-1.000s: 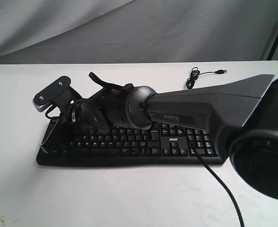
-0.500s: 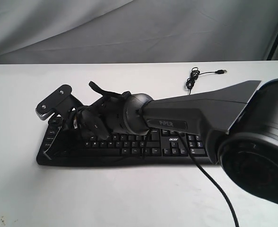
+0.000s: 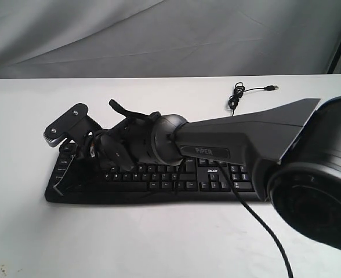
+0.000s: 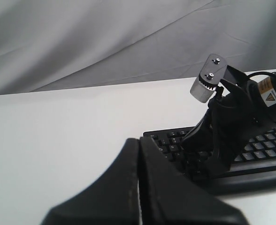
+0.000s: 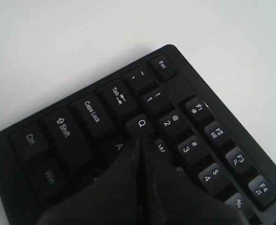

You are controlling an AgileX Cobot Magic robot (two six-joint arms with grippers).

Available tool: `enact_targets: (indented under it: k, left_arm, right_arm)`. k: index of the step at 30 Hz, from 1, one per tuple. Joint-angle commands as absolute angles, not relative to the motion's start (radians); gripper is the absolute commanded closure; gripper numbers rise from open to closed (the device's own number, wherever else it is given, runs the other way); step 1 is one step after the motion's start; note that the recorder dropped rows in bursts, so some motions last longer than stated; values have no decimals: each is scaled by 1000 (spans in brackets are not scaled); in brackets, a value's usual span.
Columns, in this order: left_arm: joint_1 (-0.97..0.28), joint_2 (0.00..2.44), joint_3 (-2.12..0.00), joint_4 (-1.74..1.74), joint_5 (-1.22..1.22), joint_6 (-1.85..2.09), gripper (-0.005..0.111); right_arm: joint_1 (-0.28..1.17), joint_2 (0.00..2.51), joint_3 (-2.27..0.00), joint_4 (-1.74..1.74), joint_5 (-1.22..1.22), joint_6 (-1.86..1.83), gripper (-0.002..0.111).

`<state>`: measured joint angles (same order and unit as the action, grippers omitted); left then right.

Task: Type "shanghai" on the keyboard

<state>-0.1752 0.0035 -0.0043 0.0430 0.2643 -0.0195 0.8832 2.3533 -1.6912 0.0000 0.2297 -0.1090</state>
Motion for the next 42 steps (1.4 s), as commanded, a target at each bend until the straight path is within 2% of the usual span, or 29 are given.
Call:
enact_targets:
  k: [1,14,24,31,42]
  left_arm:
    - [-179,0,0,44,259,-22,107]
    - [-179,0,0,44,259,-22,107]
    - [-179,0,0,44,259,-22,107]
    - [-179,0,0,44,259,-22,107]
    - [-179,0,0,44,259,-22,107]
  right_arm:
    - [885,2351,-1694,0,238,-121,108]
    - [885,2336,-1694,-9,261,-126,108]
    - [850,2237,-1661,-57,439,-123,108]
    - [810,2116,-1376,-38,195,-121,108]
    - [802,2146,-1369,-11,143,-127,108]
